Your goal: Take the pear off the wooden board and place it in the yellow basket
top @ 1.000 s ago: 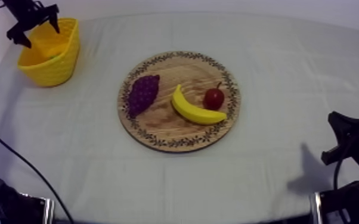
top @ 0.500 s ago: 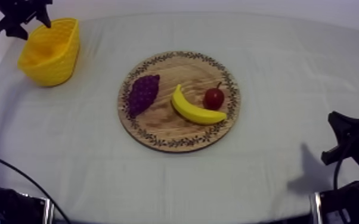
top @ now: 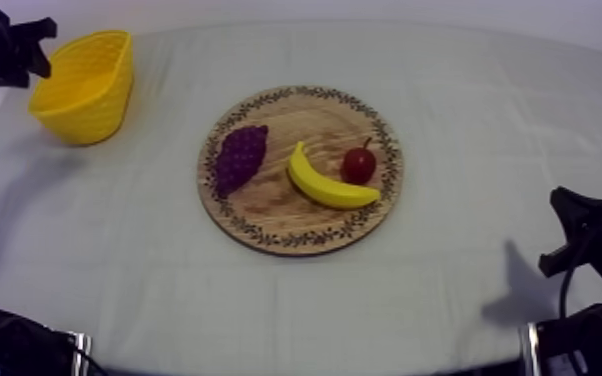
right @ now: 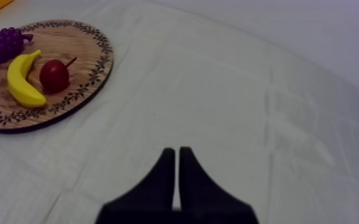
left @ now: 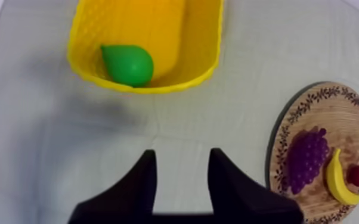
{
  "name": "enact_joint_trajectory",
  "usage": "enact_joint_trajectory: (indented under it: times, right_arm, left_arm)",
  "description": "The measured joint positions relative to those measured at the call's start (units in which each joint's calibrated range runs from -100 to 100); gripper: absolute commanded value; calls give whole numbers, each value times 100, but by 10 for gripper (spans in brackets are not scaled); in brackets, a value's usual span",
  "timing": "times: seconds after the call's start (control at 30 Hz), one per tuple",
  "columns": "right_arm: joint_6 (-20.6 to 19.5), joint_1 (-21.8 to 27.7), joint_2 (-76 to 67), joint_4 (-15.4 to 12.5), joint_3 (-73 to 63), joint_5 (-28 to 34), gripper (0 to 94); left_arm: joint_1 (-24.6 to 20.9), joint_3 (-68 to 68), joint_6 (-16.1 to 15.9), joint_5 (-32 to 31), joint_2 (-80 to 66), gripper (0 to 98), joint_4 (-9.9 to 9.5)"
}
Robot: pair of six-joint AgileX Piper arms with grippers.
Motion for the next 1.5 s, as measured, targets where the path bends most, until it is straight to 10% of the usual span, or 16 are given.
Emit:
enact_joint_trajectory:
  times: [0.3,0.87,1.5]
  right_arm:
    - [-8,0,0,0,0,0,4]
    - [-2,0,0,0,0,0,4]
    - [1,0,0,0,0,0,4]
  left_arm:
    - [52,983,-215,-687,-1276,112,20]
    - [22,3980,680,-2590,-4136,26,-109]
    - [-191,6293,357,-3146,-7572,0,-91]
